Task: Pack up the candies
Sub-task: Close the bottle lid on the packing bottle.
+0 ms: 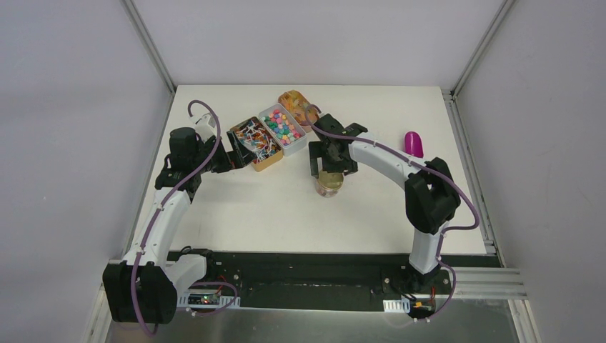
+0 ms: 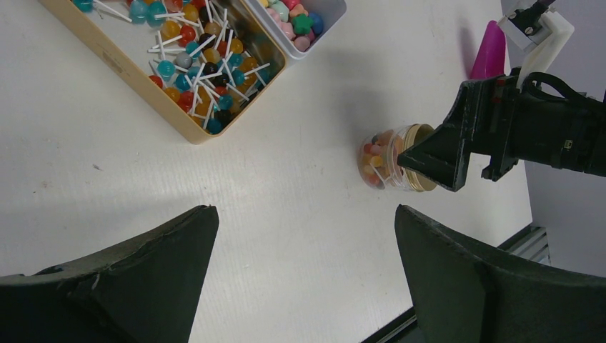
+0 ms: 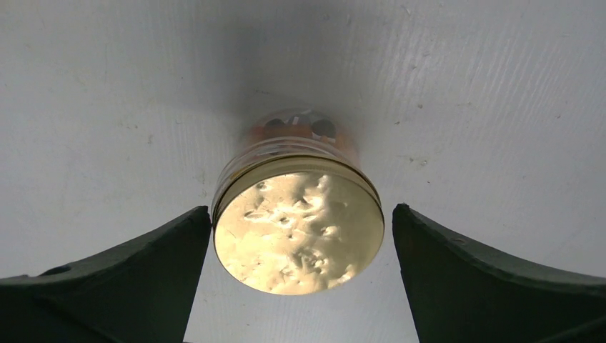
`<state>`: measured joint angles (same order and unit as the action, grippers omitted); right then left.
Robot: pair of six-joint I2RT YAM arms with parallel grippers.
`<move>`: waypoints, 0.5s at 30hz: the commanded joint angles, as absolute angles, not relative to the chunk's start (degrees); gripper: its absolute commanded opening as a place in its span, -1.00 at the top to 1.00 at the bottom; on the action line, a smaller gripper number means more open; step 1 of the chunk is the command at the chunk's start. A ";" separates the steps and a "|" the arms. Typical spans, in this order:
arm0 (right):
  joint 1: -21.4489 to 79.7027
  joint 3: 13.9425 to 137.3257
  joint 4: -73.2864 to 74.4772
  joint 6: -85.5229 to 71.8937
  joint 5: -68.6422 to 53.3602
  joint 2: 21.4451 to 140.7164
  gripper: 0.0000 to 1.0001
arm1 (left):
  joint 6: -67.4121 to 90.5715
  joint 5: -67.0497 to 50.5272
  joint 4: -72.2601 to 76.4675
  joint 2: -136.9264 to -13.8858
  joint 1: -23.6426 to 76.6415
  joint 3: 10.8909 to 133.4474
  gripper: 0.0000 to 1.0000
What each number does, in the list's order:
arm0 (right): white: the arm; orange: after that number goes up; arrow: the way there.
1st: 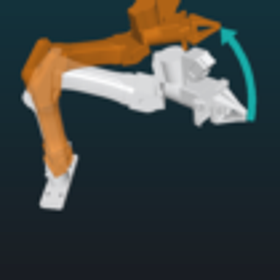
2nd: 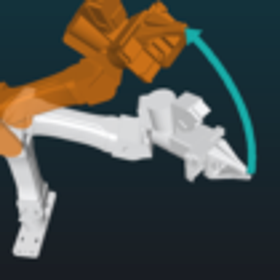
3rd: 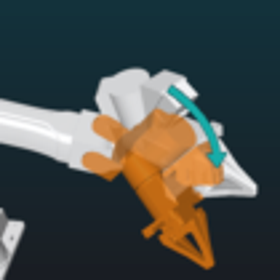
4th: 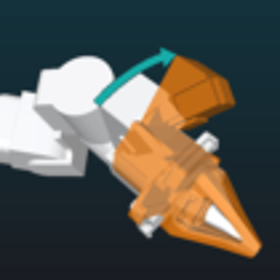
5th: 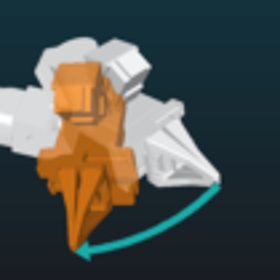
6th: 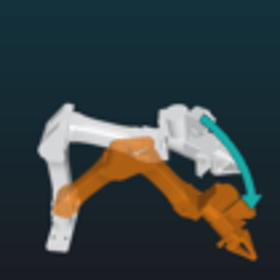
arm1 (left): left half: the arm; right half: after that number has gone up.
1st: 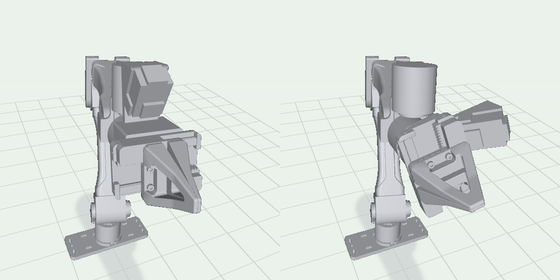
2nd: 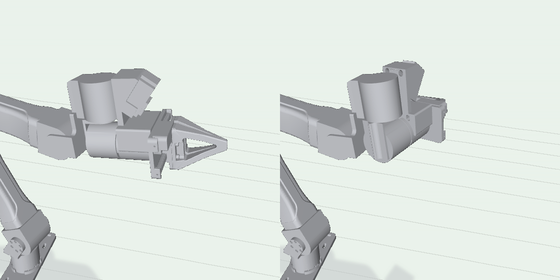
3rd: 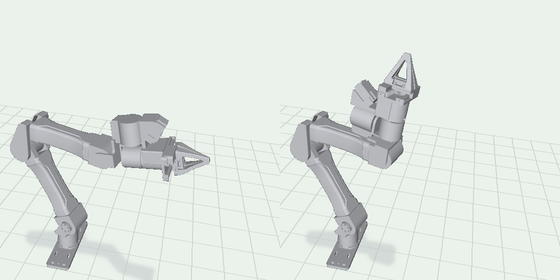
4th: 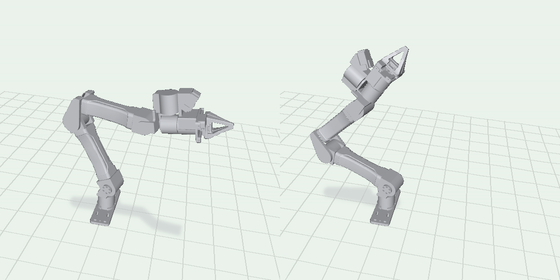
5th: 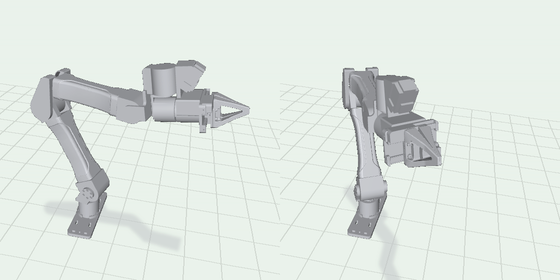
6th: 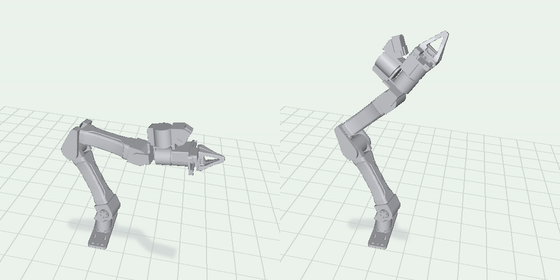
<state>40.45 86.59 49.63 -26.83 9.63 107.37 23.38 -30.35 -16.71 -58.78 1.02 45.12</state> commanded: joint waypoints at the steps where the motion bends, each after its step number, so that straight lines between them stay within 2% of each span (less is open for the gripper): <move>1: 40.78 89.11 48.95 -26.80 10.02 106.88 -0.99 | 23.20 -30.67 -14.63 -57.66 0.62 45.09 -0.98; 15: 40.83 88.81 48.25 -25.75 12.25 102.41 -0.99 | 23.78 -29.43 -14.82 -57.79 0.53 45.01 -0.98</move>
